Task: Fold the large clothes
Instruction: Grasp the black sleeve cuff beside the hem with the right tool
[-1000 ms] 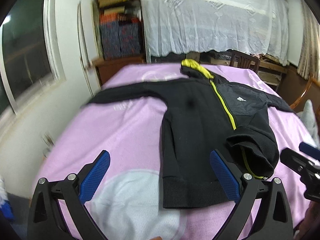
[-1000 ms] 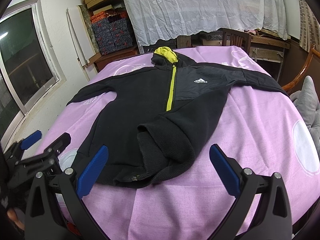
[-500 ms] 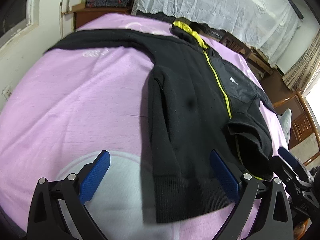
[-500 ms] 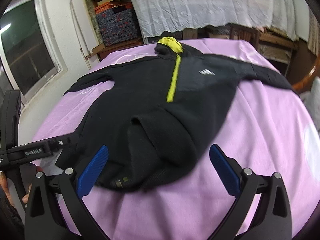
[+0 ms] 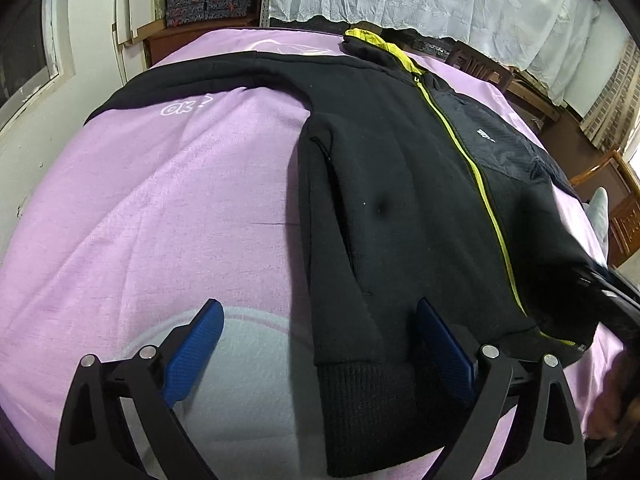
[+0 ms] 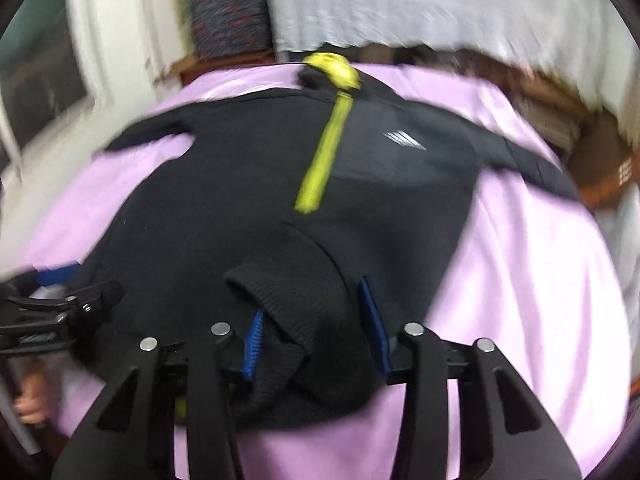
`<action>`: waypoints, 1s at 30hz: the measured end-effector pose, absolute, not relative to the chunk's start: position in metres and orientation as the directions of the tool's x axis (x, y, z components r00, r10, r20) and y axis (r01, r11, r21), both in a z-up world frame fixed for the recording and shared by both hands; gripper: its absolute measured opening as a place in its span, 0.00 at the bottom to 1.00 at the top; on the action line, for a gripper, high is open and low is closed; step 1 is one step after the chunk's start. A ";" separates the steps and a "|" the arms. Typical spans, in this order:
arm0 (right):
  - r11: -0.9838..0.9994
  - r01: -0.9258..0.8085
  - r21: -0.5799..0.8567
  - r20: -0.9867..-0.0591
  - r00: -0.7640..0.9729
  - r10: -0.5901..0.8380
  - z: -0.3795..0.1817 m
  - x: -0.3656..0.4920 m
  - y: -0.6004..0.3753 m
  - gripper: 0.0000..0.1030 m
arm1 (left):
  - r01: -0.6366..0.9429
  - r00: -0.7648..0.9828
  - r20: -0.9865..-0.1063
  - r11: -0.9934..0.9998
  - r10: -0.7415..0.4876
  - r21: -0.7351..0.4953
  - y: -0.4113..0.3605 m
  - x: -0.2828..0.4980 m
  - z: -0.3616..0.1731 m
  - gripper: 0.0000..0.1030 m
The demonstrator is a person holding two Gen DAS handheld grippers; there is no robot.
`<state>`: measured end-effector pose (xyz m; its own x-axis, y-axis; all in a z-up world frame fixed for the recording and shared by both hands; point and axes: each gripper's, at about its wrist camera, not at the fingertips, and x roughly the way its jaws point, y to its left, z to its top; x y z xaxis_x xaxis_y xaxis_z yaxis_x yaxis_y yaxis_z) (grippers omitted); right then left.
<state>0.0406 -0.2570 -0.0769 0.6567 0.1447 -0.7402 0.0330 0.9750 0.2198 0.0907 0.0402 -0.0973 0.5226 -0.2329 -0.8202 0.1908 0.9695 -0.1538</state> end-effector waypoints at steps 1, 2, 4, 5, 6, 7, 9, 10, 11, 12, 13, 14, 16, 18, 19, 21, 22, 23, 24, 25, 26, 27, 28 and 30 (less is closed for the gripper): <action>0.959 0.066 0.276 -0.741 0.650 0.169 -0.080 0.031 -0.275 0.45 | 0.194 0.523 -0.818 0.968 -0.240 -0.160 0.042 0.090 -0.097 0.95; 0.940 0.103 0.325 -0.742 0.644 0.186 -0.083 0.019 -0.293 0.55 | 0.195 0.524 -0.816 0.967 -0.243 -0.163 0.043 0.089 -0.097 0.95; 0.897 0.184 0.403 -0.734 0.651 0.196 -0.088 -0.010 -0.326 0.75 | 0.196 0.521 -0.817 0.966 -0.247 -0.167 0.043 0.088 -0.096 0.95; 0.877 0.208 0.433 -0.722 0.662 0.200 -0.089 -0.021 -0.337 0.84 | 0.196 0.520 -0.817 0.966 -0.249 -0.169 0.043 0.089 -0.097 0.95; 0.859 0.218 0.464 -0.709 0.672 0.213 -0.088 -0.029 -0.345 0.87 | 0.196 0.518 -0.817 0.965 -0.252 -0.174 0.042 0.090 -0.097 0.95; 0.835 0.207 0.510 -0.684 0.686 0.248 -0.087 -0.035 -0.351 0.87 | 0.192 0.513 -0.819 0.964 -0.256 -0.181 0.042 0.091 -0.097 0.95; 0.816 0.183 0.548 -0.661 0.693 0.288 -0.085 -0.032 -0.353 0.87 | 0.181 0.506 -0.819 0.962 -0.271 -0.206 0.043 0.093 -0.096 0.95; 0.812 0.172 0.558 -0.658 0.688 0.307 -0.087 -0.025 -0.350 0.87 | 0.177 0.501 -0.819 0.959 -0.280 -0.219 0.043 0.093 -0.096 0.95; 0.812 0.167 0.559 -0.664 0.676 0.318 -0.090 -0.018 -0.347 0.87 | 0.173 0.498 -0.818 0.957 -0.288 -0.232 0.044 0.093 -0.095 0.95; 0.814 0.172 0.555 -0.675 0.665 0.320 -0.093 -0.012 -0.344 0.87 | 0.172 0.494 -0.819 0.956 -0.293 -0.239 0.043 0.093 -0.095 0.95; 0.809 0.177 0.560 -0.684 0.650 0.331 -0.100 -0.006 -0.342 0.87 | 0.176 0.485 -0.820 0.953 -0.303 -0.248 0.043 0.093 -0.095 0.95; 0.798 0.175 0.576 -0.681 0.644 0.350 -0.103 -0.003 -0.341 0.86 | 0.183 0.478 -0.822 0.950 -0.310 -0.252 0.042 0.093 -0.095 0.95; 0.786 0.153 0.599 -0.660 0.649 0.377 -0.104 -0.004 -0.338 0.74 | 0.202 0.464 -0.822 0.943 -0.331 -0.265 0.040 0.093 -0.094 0.95; 0.796 0.124 0.592 -0.647 0.663 0.377 -0.099 -0.007 -0.338 0.35 | 0.214 0.460 -0.818 0.937 -0.346 -0.276 0.038 0.094 -0.094 0.91; 0.805 0.122 0.580 -0.649 0.667 0.366 -0.097 -0.006 -0.338 0.23 | 0.227 0.462 -0.814 0.934 -0.351 -0.275 0.036 0.095 -0.093 0.73; 0.805 0.112 0.583 -0.641 0.671 0.371 -0.092 -0.003 -0.338 0.13 | 0.269 0.444 -0.819 0.926 -0.362 -0.263 0.030 0.100 -0.093 0.24; 0.806 0.105 0.583 -0.634 0.679 0.370 -0.086 -0.006 -0.338 0.12 | 0.279 0.428 -0.821 0.919 -0.378 -0.278 0.030 0.103 -0.093 0.18; 0.816 0.092 0.570 -0.629 0.687 0.363 -0.080 -0.007 -0.335 0.10 | 0.267 0.430 -0.812 0.915 -0.394 -0.302 0.034 0.105 -0.091 0.16; 0.837 0.075 0.541 -0.628 0.698 0.344 -0.073 -0.008 -0.331 0.08 | 0.263 0.439 -0.800 0.910 -0.408 -0.320 0.038 0.104 -0.088 0.15; 0.853 0.067 0.518 -0.634 0.699 0.330 -0.070 -0.012 -0.328 0.06 | 0.265 0.446 -0.793 0.907 -0.415 -0.326 0.040 0.102 -0.085 0.14; 0.865 0.070 0.497 -0.647 0.695 0.315 -0.070 -0.015 -0.327 0.06 | 0.267 0.457 -0.783 0.905 -0.422 -0.332 0.043 0.099 -0.083 0.14; 0.869 0.082 0.488 -0.660 0.686 0.306 -0.074 -0.017 -0.328 0.06 | 0.271 0.461 -0.779 0.903 -0.426 -0.333 0.045 0.097 -0.083 0.14; 0.871 0.115 0.477 -0.692 0.660 0.292 -0.085 -0.018 -0.329 0.06 | 0.275 0.461 -0.781 0.905 -0.421 -0.325 0.045 0.094 -0.085 0.14; 0.872 0.135 0.471 -0.713 0.641 0.286 -0.094 -0.018 -0.330 0.06 | 0.269 0.448 -0.802 0.915 -0.394 -0.300 0.042 0.092 -0.096 0.14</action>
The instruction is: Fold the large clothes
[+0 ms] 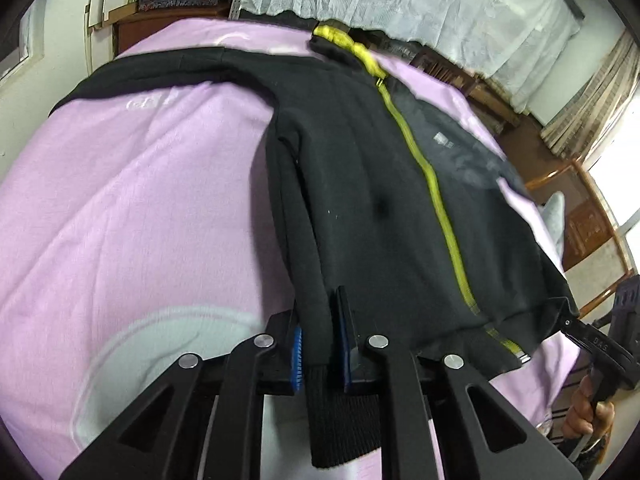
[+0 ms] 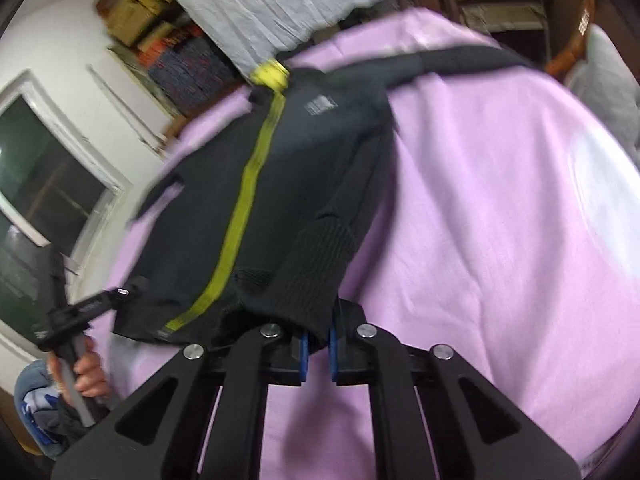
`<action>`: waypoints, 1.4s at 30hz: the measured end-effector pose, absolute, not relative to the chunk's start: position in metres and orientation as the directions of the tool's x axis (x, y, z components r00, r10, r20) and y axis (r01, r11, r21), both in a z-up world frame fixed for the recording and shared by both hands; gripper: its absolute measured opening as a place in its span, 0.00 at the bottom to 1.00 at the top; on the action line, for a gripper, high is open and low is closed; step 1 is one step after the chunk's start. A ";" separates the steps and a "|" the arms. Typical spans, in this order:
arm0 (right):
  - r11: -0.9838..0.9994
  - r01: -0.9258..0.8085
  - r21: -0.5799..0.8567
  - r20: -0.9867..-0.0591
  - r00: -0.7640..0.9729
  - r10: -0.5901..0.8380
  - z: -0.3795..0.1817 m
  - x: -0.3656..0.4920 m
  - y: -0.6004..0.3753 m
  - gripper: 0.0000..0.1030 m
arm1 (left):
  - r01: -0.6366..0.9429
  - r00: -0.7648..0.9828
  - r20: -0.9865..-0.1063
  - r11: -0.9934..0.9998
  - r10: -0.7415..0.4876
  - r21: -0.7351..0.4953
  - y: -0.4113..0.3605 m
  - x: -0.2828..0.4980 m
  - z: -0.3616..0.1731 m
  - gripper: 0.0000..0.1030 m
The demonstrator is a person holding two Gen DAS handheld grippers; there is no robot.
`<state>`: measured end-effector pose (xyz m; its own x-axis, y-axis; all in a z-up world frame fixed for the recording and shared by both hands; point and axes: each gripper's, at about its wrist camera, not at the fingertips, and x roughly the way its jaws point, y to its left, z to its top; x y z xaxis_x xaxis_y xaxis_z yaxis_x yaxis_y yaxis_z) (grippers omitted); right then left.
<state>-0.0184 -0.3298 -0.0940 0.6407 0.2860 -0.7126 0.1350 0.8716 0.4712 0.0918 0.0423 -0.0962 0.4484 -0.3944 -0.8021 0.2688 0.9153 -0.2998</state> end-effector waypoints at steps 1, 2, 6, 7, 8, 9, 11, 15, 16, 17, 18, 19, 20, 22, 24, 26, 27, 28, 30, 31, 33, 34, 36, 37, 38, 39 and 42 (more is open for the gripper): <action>0.872 0.156 0.465 -0.732 0.621 0.279 -0.103 -0.020 -0.331 0.06 | 0.268 0.449 -0.803 0.916 -0.393 -0.299 0.043 0.091 -0.099 0.14; 0.872 0.165 0.461 -0.742 0.612 0.276 -0.107 -0.021 -0.332 0.06 | 0.269 0.457 -0.798 0.916 -0.393 -0.297 0.043 0.090 -0.098 0.15; 0.905 0.167 0.390 -0.765 0.607 0.218 -0.097 -0.035 -0.335 0.35 | 0.227 0.490 -0.808 0.943 -0.326 -0.243 0.051 0.085 -0.087 0.61; 0.913 0.177 0.368 -0.761 0.621 0.187 -0.091 -0.041 -0.339 0.42 | 0.207 0.527 -0.796 0.954 -0.297 -0.219 0.057 0.082 -0.080 0.78; 0.917 0.198 0.346 -0.748 0.648 0.142 -0.082 -0.050 -0.344 0.49 | 0.193 0.554 -0.784 0.960 -0.279 -0.204 0.062 0.081 -0.075 0.80; 0.917 0.214 0.338 -0.729 0.675 0.111 -0.073 -0.057 -0.350 0.49 | 0.178 0.583 -0.771 0.966 -0.258 -0.189 0.066 0.080 -0.067 0.81; 0.908 0.199 0.368 -0.690 0.713 0.123 -0.059 -0.061 -0.358 0.49 | 0.167 0.615 -0.753 0.972 -0.233 -0.165 0.069 0.084 -0.052 0.81; 0.916 0.095 0.389 -0.639 0.745 0.194 -0.035 -0.022 -0.335 0.45 | 0.195 0.633 -0.742 0.973 -0.221 -0.124 0.041 0.112 -0.031 0.90; 0.924 0.072 0.374 -0.636 0.745 0.199 -0.032 -0.011 -0.326 0.43 | 0.199 0.647 -0.735 0.975 -0.203 -0.095 0.026 0.125 -0.027 0.93; 0.934 0.050 0.353 -0.643 0.738 0.204 -0.028 0.010 -0.312 0.41 | 0.202 0.651 -0.734 0.977 -0.191 -0.076 0.018 0.131 -0.026 0.93; 0.934 0.036 0.355 -0.645 0.733 0.217 -0.024 0.025 -0.305 0.41 | 0.208 0.652 -0.737 0.977 -0.179 -0.054 0.010 0.138 -0.026 0.93; 0.928 0.024 0.372 -0.638 0.733 0.237 -0.020 0.034 -0.300 0.41 | 0.222 0.642 -0.749 0.975 -0.164 -0.024 -0.005 0.151 -0.028 0.93; 0.916 0.024 0.401 -0.625 0.738 0.254 -0.014 0.041 -0.297 0.41 | 0.230 0.637 -0.754 0.973 -0.161 -0.013 -0.010 0.155 -0.029 0.93; 0.906 0.020 0.422 -0.599 0.756 0.263 -0.005 0.045 -0.295 0.41 | 0.239 0.628 -0.764 0.971 -0.148 0.008 -0.023 0.168 -0.035 0.93; 0.918 0.026 0.395 -0.589 0.775 0.231 0.006 0.040 -0.297 0.41 | 0.242 0.614 -0.778 0.970 -0.134 0.024 -0.028 0.175 -0.042 0.93; 0.936 0.039 0.350 -0.603 0.774 0.194 0.009 0.025 -0.306 0.43 | 0.259 0.591 -0.794 0.966 -0.140 0.022 -0.031 0.179 -0.050 0.93; 0.942 0.053 0.331 -0.617 0.768 0.174 0.007 0.019 -0.313 0.47 | 0.264 0.588 -0.796 0.964 -0.143 0.022 -0.029 0.176 -0.053 0.93; 0.948 0.094 0.304 -0.642 0.755 0.131 0.003 0.005 -0.325 0.49 | 0.270 0.587 -0.797 0.963 -0.141 0.028 -0.029 0.176 -0.056 0.93; 0.948 0.157 0.276 -0.686 0.723 0.080 -0.004 -0.013 -0.344 0.58 | 0.275 0.586 -0.801 0.960 -0.125 0.051 -0.030 0.175 -0.062 0.93; 0.942 0.180 0.282 -0.711 0.699 0.080 -0.007 -0.023 -0.355 0.59 | 0.276 0.586 -0.802 0.959 -0.116 0.063 -0.031 0.176 -0.065 0.93; 0.926 0.194 0.324 -0.717 0.689 0.106 -0.010 -0.031 -0.362 0.58 | 0.275 0.583 -0.805 0.959 -0.113 0.064 -0.034 0.180 -0.067 0.93; 0.923 0.187 0.335 -0.712 0.692 0.118 -0.008 -0.031 -0.360 0.58 | 0.273 0.579 -0.808 0.960 -0.113 0.061 -0.036 0.180 -0.068 0.93; 0.941 0.102 0.322 -0.690 0.706 0.160 0.003 -0.028 -0.345 0.59 | 0.274 0.571 -0.813 0.960 -0.118 0.053 -0.040 0.180 -0.069 0.93; 0.953 0.039 0.301 -0.680 0.710 0.186 0.011 -0.033 -0.336 0.61 | 0.279 0.570 -0.813 0.958 -0.116 0.059 -0.041 0.177 -0.070 0.93; 0.960 0.016 0.279 -0.679 0.710 0.185 0.015 -0.038 -0.333 0.68 | 0.283 0.571 -0.814 0.957 -0.108 0.071 -0.041 0.175 -0.072 0.93; 0.971 0.015 0.237 -0.682 0.714 0.155 0.018 -0.046 -0.331 0.71 | 0.284 0.574 -0.814 0.955 -0.092 0.092 -0.042 0.174 -0.074 0.94; 0.982 0.085 0.168 -0.684 0.727 0.054 0.021 -0.067 -0.340 0.70 | 0.279 0.578 -0.813 0.953 -0.070 0.117 -0.042 0.173 -0.079 0.94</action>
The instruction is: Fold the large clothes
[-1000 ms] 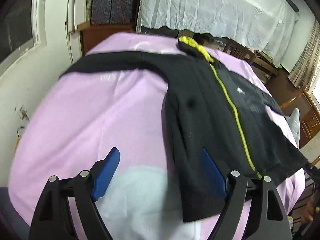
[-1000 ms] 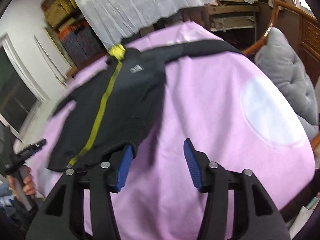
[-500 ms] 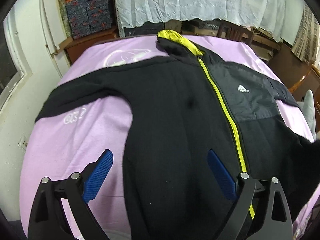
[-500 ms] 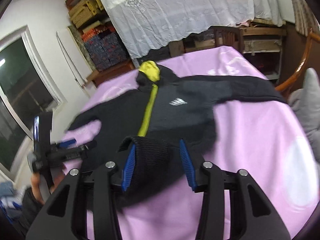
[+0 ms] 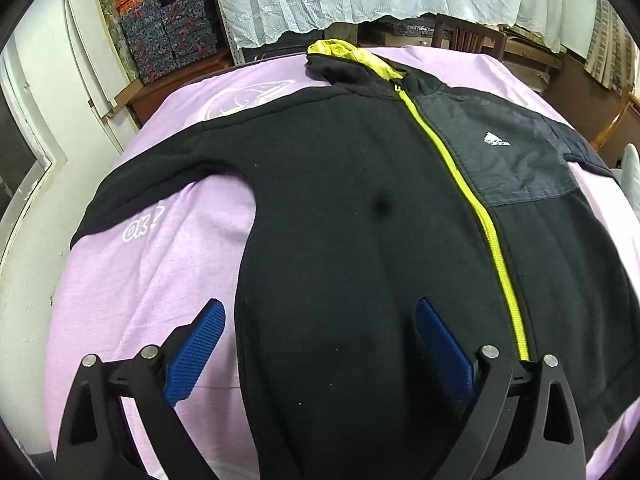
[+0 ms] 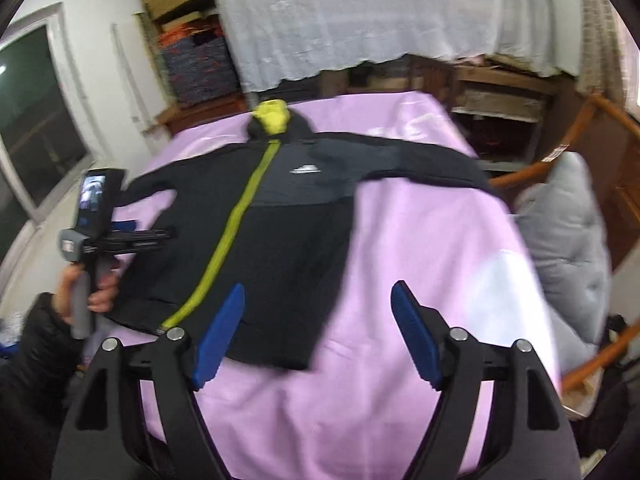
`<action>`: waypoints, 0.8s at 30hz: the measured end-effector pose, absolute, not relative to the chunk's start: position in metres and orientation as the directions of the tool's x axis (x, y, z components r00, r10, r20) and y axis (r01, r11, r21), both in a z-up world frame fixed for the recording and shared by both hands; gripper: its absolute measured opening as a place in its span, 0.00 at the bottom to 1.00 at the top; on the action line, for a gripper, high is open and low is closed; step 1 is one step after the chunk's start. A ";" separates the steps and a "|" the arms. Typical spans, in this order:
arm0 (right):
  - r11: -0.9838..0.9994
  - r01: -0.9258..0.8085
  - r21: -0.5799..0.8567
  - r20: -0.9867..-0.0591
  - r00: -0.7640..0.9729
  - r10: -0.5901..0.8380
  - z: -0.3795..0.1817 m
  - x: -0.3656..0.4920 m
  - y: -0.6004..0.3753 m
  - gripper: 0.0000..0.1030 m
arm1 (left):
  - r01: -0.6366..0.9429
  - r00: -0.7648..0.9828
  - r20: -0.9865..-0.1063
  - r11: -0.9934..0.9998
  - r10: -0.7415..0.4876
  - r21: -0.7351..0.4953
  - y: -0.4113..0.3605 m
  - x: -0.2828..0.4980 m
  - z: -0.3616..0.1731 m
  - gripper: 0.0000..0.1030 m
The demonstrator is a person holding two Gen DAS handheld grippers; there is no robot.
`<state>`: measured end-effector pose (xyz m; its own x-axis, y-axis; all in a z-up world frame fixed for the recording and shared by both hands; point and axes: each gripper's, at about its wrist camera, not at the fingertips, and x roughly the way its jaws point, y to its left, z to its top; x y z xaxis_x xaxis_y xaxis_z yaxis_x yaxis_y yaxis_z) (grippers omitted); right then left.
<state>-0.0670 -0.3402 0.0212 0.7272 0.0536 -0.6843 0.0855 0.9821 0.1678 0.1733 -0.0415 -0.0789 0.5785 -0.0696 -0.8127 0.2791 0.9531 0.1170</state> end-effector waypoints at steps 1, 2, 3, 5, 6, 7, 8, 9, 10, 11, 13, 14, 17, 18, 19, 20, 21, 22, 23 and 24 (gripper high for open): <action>0.980 0.091 0.176 -0.678 0.733 0.053 0.021 -0.066 -0.342 0.68 | 0.280 0.574 -0.815 0.955 -0.082 0.101 -0.043 0.175 -0.078 0.94; 0.977 0.083 0.196 -0.662 0.746 0.069 0.021 -0.062 -0.342 0.62 | 0.283 0.567 -0.818 0.955 -0.094 0.086 -0.046 0.177 -0.077 0.94; 0.974 0.064 0.217 -0.654 0.751 0.096 0.020 -0.055 -0.337 0.54 | 0.289 0.562 -0.820 0.955 -0.106 0.075 -0.050 0.178 -0.075 0.94; 0.968 -0.019 0.251 -0.643 0.744 0.182 0.012 -0.030 -0.319 0.44 | 0.296 0.572 -0.812 0.953 -0.115 0.073 -0.057 0.179 -0.070 0.94; 0.966 -0.049 0.253 -0.644 0.737 0.205 0.008 -0.020 -0.310 0.37 | 0.296 0.589 -0.801 0.951 -0.109 0.088 -0.062 0.179 -0.067 0.94; 0.967 -0.078 0.243 -0.659 0.718 0.224 -0.001 0.001 -0.295 0.33 | 0.297 0.603 -0.792 0.949 -0.100 0.106 -0.065 0.180 -0.065 0.94; 0.967 -0.091 0.237 -0.676 0.700 0.232 -0.010 0.015 -0.285 0.25 | 0.294 0.615 -0.784 0.947 -0.086 0.127 -0.067 0.181 -0.066 0.94; 0.967 -0.101 0.232 -0.696 0.678 0.238 -0.019 0.028 -0.276 0.22 | 0.286 0.619 -0.782 0.947 -0.070 0.142 -0.067 0.183 -0.068 0.94; 0.970 -0.103 0.222 -0.717 0.657 0.234 -0.028 0.038 -0.270 0.22 | 0.278 0.615 -0.787 0.949 -0.055 0.151 -0.064 0.184 -0.073 0.94; 0.974 -0.091 0.206 -0.742 0.635 0.216 -0.040 0.046 -0.268 0.22 | 0.278 0.605 -0.794 0.949 -0.054 0.147 -0.060 0.184 -0.077 0.94; 0.974 -0.071 0.215 -0.772 0.599 0.214 -0.059 0.047 -0.272 0.22 | 0.278 0.575 -0.816 0.951 -0.051 0.137 -0.050 0.186 -0.092 0.94; 0.972 -0.038 0.232 -0.791 0.574 0.211 -0.073 0.044 -0.281 0.22 | 0.272 0.559 -0.828 0.952 -0.040 0.138 -0.046 0.188 -0.100 0.95; 0.946 0.019 0.323 -0.779 0.573 0.255 -0.091 0.032 -0.308 0.15 | 0.253 0.527 -0.843 0.967 -0.109 0.033 -0.029 0.194 -0.108 0.97; 0.938 0.026 0.346 -0.780 0.563 0.273 -0.089 0.030 -0.313 0.16 | 0.248 0.504 -0.855 0.969 -0.125 0.005 -0.026 0.197 -0.108 0.97; 0.930 0.043 0.364 -0.783 0.554 0.281 -0.084 0.032 -0.317 0.17 | 0.249 0.486 -0.864 0.968 -0.134 -0.010 -0.025 0.203 -0.107 0.97; 0.930 0.047 0.365 -0.779 0.562 0.278 -0.079 0.037 -0.319 0.17 | 0.248 0.485 -0.865 0.969 -0.129 -0.005 -0.026 0.208 -0.104 0.97; 0.933 0.046 0.357 -0.771 0.578 0.267 -0.070 0.042 -0.322 0.20 | 0.239 0.503 -0.857 0.971 -0.110 0.015 -0.027 0.215 -0.098 0.97; 0.941 0.042 0.337 -0.755 0.609 0.243 -0.055 0.055 -0.324 0.21 | 0.226 0.524 -0.847 0.974 -0.094 0.031 -0.027 0.219 -0.092 0.97; 0.945 0.039 0.325 -0.741 0.631 0.229 -0.048 0.065 -0.327 0.25 | 0.210 0.548 -0.833 0.977 -0.081 0.043 -0.028 0.226 -0.084 0.97; 0.948 0.041 0.317 -0.728 0.650 0.216 -0.039 0.079 -0.332 0.30 | 0.204 0.560 -0.825 0.978 -0.079 0.044 -0.030 0.231 -0.079 0.97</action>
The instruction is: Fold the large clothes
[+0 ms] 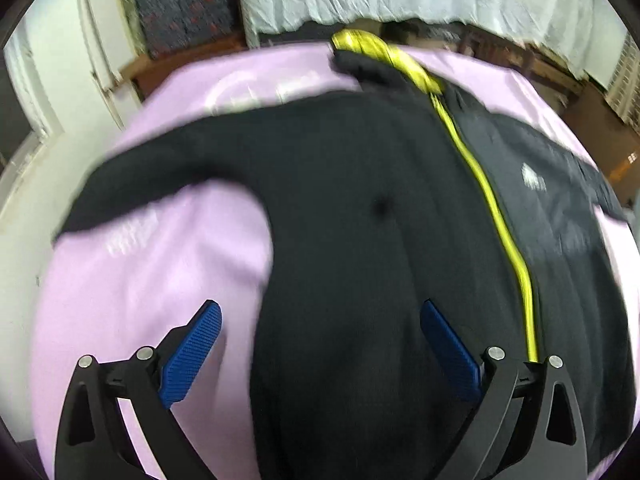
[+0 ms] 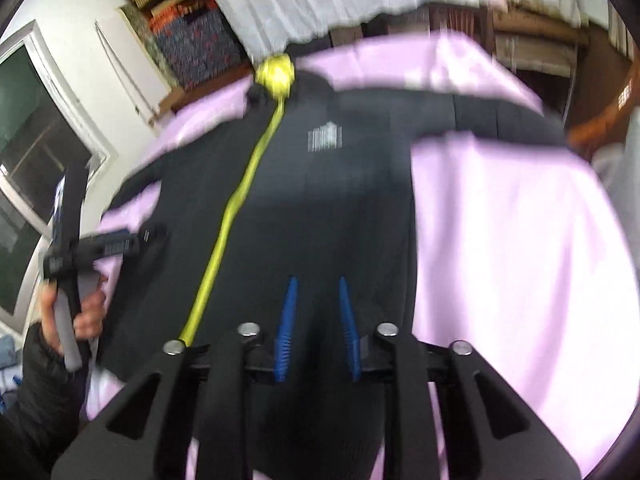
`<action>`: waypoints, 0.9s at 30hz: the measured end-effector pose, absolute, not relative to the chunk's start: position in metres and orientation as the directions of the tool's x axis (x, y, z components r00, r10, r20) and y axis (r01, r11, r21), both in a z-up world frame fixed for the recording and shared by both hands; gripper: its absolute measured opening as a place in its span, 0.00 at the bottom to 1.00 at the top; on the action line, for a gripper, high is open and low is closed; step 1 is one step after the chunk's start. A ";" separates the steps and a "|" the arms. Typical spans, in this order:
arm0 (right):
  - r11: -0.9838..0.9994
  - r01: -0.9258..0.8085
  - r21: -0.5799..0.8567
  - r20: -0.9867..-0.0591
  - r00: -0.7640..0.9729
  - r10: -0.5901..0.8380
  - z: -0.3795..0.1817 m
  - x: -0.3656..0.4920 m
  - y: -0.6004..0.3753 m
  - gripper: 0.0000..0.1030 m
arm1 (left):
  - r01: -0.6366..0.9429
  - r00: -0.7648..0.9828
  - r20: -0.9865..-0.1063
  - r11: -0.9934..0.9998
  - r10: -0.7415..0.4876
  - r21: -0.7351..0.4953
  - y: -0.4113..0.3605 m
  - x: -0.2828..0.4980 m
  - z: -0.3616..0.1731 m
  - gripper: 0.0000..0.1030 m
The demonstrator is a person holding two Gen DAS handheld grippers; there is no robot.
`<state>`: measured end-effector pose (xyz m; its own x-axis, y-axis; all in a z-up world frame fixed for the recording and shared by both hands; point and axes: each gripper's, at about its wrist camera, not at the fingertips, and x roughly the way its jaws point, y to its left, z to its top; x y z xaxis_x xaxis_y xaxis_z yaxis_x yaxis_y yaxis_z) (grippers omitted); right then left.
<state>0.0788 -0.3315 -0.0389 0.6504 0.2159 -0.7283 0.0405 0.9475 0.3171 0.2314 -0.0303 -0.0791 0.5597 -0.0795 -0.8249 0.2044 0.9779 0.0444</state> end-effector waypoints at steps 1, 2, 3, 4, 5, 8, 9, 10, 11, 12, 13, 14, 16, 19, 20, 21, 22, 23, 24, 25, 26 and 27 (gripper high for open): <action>0.947 0.057 0.317 -0.714 0.672 0.198 -0.030 0.101 -0.337 0.31 | 0.205 0.566 -0.820 0.978 -0.084 0.041 -0.034 0.243 -0.072 0.97; 0.943 0.068 0.325 -0.708 0.678 0.195 -0.026 0.117 -0.343 0.33 | 0.201 0.565 -0.821 0.979 -0.085 0.037 -0.037 0.253 -0.068 0.97; 0.938 0.078 0.339 -0.708 0.678 0.199 -0.025 0.139 -0.349 0.33 | 0.186 0.565 -0.821 0.982 -0.080 0.032 -0.039 0.265 -0.065 0.97; 0.932 0.086 0.351 -0.710 0.674 0.205 -0.024 0.155 -0.353 0.33 | 0.177 0.564 -0.822 0.984 -0.077 0.029 -0.041 0.274 -0.064 0.97; 0.925 0.100 0.368 -0.713 0.669 0.211 -0.027 0.176 -0.356 0.33 | 0.172 0.563 -0.823 0.985 -0.073 0.030 -0.044 0.285 -0.063 0.97; 0.899 0.136 0.417 -0.725 0.647 0.238 -0.044 0.223 -0.368 0.33 | 0.154 0.565 -0.824 0.987 -0.050 0.045 -0.053 0.314 -0.067 0.97; 0.887 0.146 0.438 -0.724 0.642 0.252 -0.052 0.234 -0.372 0.33 | 0.151 0.561 -0.826 0.988 -0.050 0.043 -0.055 0.321 -0.070 0.97; 0.874 0.154 0.461 -0.723 0.637 0.269 -0.061 0.242 -0.378 0.33 | 0.144 0.553 -0.832 0.989 -0.050 0.036 -0.058 0.331 -0.075 0.97; 0.865 0.160 0.475 -0.721 0.634 0.279 -0.068 0.247 -0.380 0.33 | 0.137 0.543 -0.838 0.990 -0.053 0.026 -0.059 0.339 -0.081 0.97; 0.854 0.168 0.492 -0.719 0.632 0.290 -0.075 0.255 -0.381 0.33 | 0.129 0.532 -0.845 0.992 -0.057 0.015 -0.062 0.346 -0.087 0.97; 0.842 0.180 0.508 -0.720 0.626 0.300 -0.083 0.263 -0.387 0.32 | 0.118 0.511 -0.857 0.993 -0.060 0.001 -0.064 0.355 -0.097 0.97; 0.835 0.189 0.517 -0.721 0.622 0.306 -0.088 0.267 -0.389 0.30 | 0.106 0.499 -0.865 0.994 -0.056 -0.003 -0.065 0.361 -0.105 0.97; 0.810 0.172 0.561 -0.690 0.638 0.342 -0.095 0.268 -0.399 0.28 | 0.091 0.562 -0.827 0.995 -0.028 0.028 -0.067 0.360 -0.108 0.97; 0.782 0.203 0.589 -0.674 0.657 0.337 -0.098 0.264 -0.417 0.22 | 0.100 0.574 -0.818 0.995 -0.047 0.013 -0.066 0.360 -0.109 0.97; 0.765 0.219 0.605 -0.668 0.663 0.339 -0.100 0.263 -0.426 0.11 | 0.101 0.574 -0.817 0.995 -0.059 -0.002 -0.064 0.359 -0.109 0.97; 0.741 0.236 0.628 -0.661 0.664 0.349 -0.104 0.263 -0.435 0.00 | 0.105 0.576 -0.815 0.994 -0.066 -0.006 -0.063 0.359 -0.109 0.97; 0.699 0.266 0.664 -0.650 0.668 0.363 -0.112 0.261 -0.448 0.00 | 0.111 0.577 -0.814 0.994 -0.065 -0.001 -0.064 0.358 -0.109 0.97; 0.651 0.265 0.711 -0.617 0.678 0.399 -0.117 0.260 -0.457 0.00 | 0.111 0.579 -0.813 0.994 -0.063 0.002 -0.064 0.358 -0.109 0.97; 0.598 0.271 0.754 -0.587 0.688 0.428 -0.123 0.259 -0.464 0.00 | 0.110 0.580 -0.812 0.994 -0.062 0.003 -0.064 0.358 -0.109 0.97; 0.561 0.293 0.775 -0.574 0.698 0.428 -0.126 0.257 -0.472 0.00 | 0.109 0.581 -0.811 0.994 -0.061 0.003 -0.064 0.357 -0.109 0.97; 0.562 0.339 0.754 -0.595 0.715 0.367 -0.124 0.250 -0.482 0.00 | 0.109 0.582 -0.811 0.994 -0.062 0.003 -0.063 0.353 -0.108 0.97; 0.590 0.378 0.714 -0.624 0.725 0.291 -0.119 0.243 -0.489 0.00 | 0.109 0.583 -0.810 0.994 -0.062 0.003 -0.063 0.353 -0.108 0.97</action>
